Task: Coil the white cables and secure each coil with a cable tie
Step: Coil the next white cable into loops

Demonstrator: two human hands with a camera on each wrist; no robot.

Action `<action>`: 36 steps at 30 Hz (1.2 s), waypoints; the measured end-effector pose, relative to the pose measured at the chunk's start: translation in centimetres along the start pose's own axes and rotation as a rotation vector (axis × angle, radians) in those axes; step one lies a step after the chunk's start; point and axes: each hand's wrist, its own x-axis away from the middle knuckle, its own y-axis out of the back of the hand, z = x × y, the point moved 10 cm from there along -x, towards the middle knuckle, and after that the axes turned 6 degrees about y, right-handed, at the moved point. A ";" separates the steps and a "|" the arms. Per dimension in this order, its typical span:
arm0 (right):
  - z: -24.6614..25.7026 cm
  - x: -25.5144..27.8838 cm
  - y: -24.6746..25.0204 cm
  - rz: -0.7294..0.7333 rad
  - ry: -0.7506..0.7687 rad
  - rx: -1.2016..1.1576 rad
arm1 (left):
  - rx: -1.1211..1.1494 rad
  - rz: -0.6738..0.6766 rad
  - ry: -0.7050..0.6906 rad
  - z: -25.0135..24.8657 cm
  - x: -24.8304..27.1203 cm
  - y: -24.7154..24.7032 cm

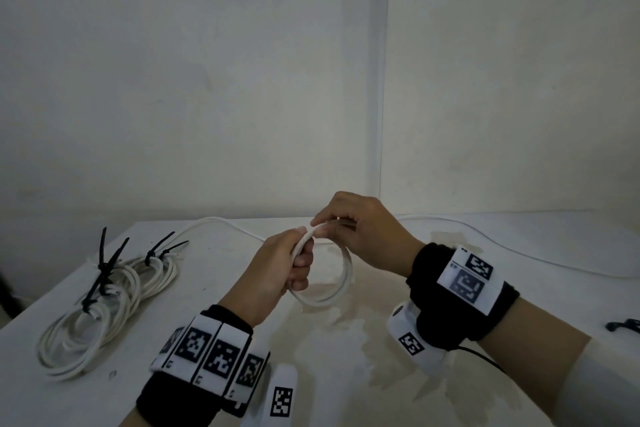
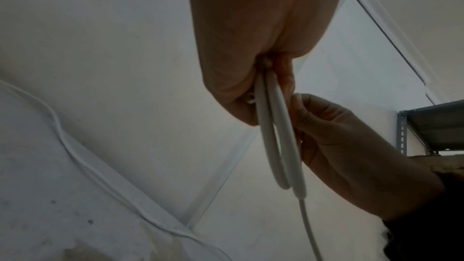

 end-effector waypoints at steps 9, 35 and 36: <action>-2.8 -0.1 -1.2 0.073 -0.108 -0.019 | 0.002 -0.041 -0.020 0.0 0.3 0.8; -6.7 5.2 -5.7 0.284 -0.379 0.236 | 0.515 -0.334 -0.281 -3.1 -0.8 8.5; -6.8 5.7 -5.8 0.313 -0.380 0.243 | 0.533 -0.345 -0.291 -3.2 -0.8 9.0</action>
